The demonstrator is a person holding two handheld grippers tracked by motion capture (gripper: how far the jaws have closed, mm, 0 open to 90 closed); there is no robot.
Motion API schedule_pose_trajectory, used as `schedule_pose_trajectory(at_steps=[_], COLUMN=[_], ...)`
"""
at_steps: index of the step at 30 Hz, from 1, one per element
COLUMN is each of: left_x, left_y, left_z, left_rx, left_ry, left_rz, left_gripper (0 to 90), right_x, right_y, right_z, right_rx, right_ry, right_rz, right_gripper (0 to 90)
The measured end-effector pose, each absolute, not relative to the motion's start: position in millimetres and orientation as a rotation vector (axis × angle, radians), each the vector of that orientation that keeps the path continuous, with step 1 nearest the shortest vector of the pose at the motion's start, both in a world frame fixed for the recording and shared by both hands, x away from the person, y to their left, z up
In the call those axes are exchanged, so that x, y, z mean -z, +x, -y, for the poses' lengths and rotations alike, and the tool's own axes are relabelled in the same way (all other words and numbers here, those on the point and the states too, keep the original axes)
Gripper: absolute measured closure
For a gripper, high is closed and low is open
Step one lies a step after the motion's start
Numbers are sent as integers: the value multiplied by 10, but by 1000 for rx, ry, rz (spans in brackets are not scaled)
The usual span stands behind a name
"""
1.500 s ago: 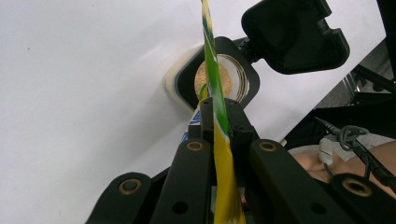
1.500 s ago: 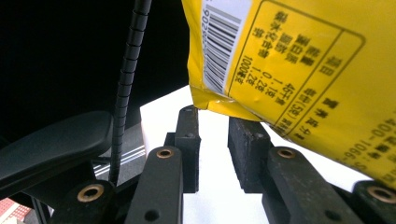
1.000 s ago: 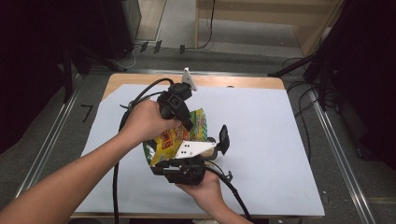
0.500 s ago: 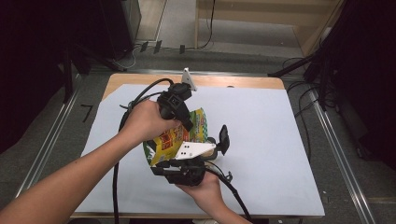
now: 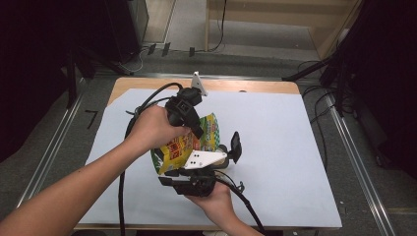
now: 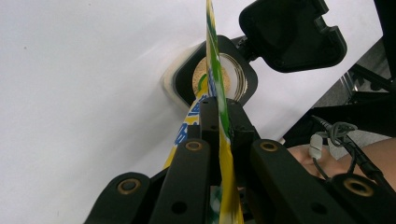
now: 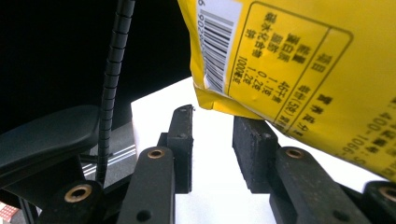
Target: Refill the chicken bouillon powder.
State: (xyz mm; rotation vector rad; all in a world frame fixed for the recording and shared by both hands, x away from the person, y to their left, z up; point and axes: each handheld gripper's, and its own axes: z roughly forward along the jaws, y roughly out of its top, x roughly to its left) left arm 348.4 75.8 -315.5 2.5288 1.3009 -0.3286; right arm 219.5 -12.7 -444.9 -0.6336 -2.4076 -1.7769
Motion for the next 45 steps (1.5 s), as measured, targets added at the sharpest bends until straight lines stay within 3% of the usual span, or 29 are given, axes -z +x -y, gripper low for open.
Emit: schedule_pose_trajectory(at_steps=[45], left_x=[3146], left_y=[3490], left_z=[-767], left_rx=[326], left_ry=[2521], left_rz=[-1300], left_gripper=[892], right_x=[4380], right_y=[2183], right_z=[143], right_rx=[1796], right_ry=[-632], right_rz=[2383], right_gripper=[709])
